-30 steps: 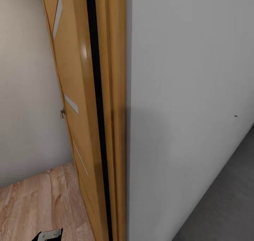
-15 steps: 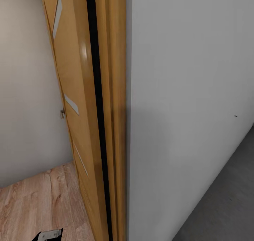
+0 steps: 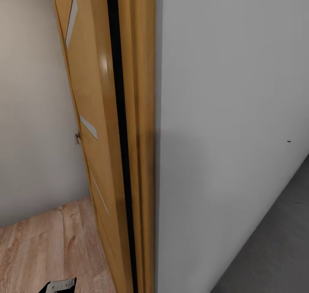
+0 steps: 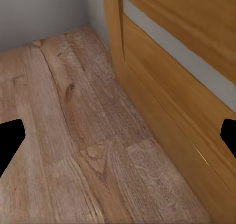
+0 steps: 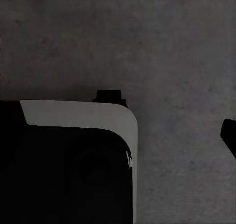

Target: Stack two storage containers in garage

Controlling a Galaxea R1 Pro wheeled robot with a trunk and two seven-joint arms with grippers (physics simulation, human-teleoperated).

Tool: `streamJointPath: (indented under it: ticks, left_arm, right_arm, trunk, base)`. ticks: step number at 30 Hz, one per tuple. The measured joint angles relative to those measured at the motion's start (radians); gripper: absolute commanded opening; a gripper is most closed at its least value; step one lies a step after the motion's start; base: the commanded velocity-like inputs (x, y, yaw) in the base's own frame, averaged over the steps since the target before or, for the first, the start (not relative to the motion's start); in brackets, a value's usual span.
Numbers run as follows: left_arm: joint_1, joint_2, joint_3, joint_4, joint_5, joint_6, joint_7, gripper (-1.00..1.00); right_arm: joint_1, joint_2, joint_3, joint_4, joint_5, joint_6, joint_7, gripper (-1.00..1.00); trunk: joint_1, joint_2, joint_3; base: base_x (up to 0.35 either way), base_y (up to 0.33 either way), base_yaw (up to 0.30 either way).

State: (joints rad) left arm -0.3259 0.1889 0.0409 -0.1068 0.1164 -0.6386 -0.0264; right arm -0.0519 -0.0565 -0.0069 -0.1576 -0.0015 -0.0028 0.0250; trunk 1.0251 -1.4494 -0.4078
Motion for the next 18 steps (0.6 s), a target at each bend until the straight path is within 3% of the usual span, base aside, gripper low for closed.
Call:
streamJointPath:
  ticks: [7,18]
  left_arm:
    - [0.0,0.0,0.0,0.0,0.0,0.0,0.0,1.0]
    - [0.0,0.0,0.0,0.0,0.0,0.0,0.0,1.0]
  right_arm:
    - [0.0,0.0,0.0,0.0,0.0,0.0,0.0,1.0]
    - [0.0,0.0,0.0,0.0,0.0,0.0,0.0,1.0]
  trunk:
    - [0.0,0.0,0.0]
    - [0.0,0.0,0.0]
  base:
    - [0.0,0.0,0.146]
    - [0.0,0.0,0.025]
